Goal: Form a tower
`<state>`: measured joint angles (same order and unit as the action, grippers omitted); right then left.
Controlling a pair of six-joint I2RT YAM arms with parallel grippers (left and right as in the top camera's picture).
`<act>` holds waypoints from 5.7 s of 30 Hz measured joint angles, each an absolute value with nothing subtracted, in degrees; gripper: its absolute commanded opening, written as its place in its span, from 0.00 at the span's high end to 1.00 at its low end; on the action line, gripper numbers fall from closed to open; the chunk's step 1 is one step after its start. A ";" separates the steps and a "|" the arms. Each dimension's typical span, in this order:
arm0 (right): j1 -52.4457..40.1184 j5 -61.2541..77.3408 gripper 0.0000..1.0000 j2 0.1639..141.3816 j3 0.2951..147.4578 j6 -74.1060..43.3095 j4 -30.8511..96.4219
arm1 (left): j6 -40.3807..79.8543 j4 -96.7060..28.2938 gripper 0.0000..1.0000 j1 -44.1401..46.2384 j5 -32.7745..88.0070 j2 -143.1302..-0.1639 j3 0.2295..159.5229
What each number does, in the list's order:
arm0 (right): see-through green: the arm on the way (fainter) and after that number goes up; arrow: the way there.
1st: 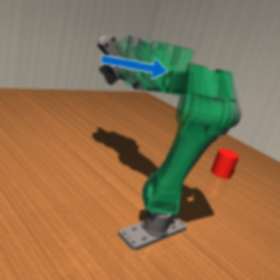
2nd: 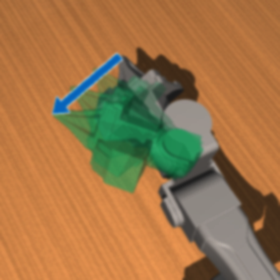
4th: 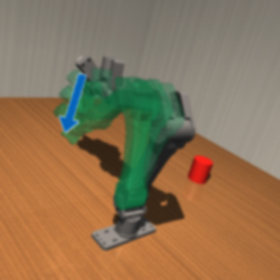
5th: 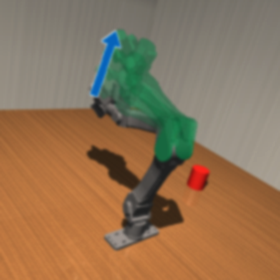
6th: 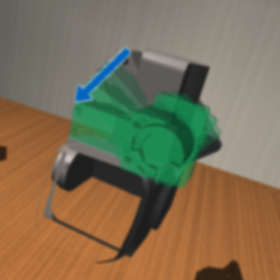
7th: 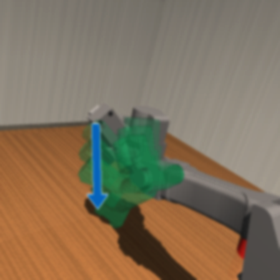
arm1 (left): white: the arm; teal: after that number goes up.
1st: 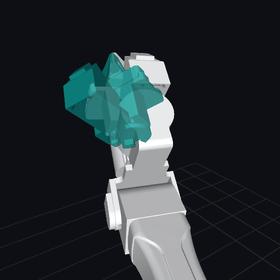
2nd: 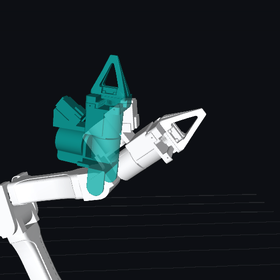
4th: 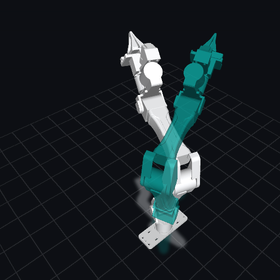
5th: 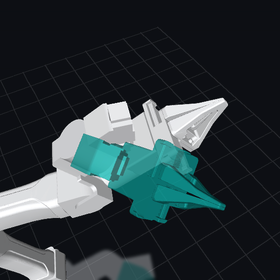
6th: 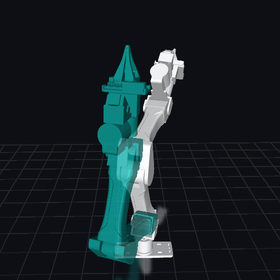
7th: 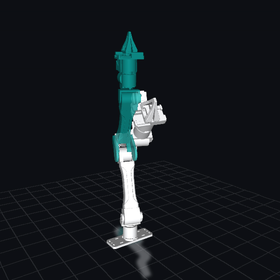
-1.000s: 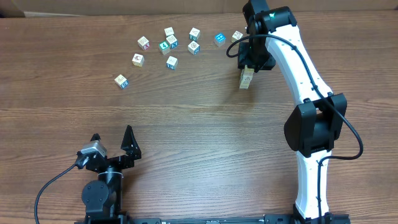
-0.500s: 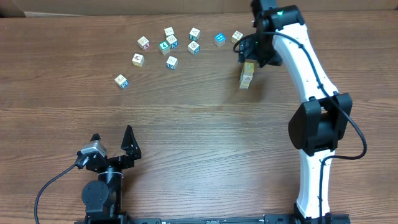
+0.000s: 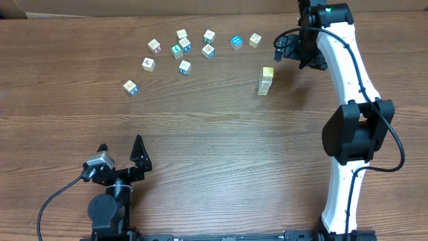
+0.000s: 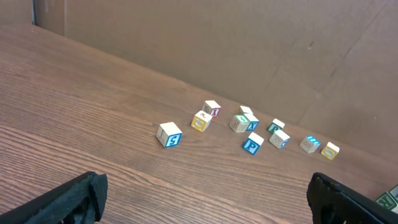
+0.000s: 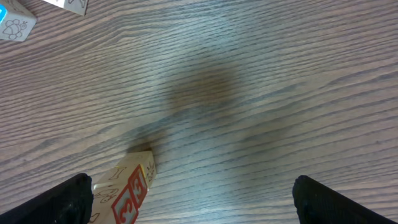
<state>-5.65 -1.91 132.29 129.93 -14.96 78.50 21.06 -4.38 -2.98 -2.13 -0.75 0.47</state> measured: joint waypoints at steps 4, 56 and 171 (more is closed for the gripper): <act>-5.67 -1.93 0.00 132.29 129.93 -14.98 78.50 | 21.06 -4.38 0.00 -2.98 -2.13 -0.75 0.47; -5.65 -1.93 0.00 132.29 129.95 -14.96 78.48 | 21.06 -4.38 0.01 -2.98 -2.13 -0.75 0.47; -16.49 -5.96 0.56 127.63 110.08 -9.82 62.24 | 21.06 -4.38 0.00 -2.98 -2.13 -0.75 0.47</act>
<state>-16.49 -5.96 127.63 110.08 -9.82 62.24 21.06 -4.38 -2.98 -2.13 -0.75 0.47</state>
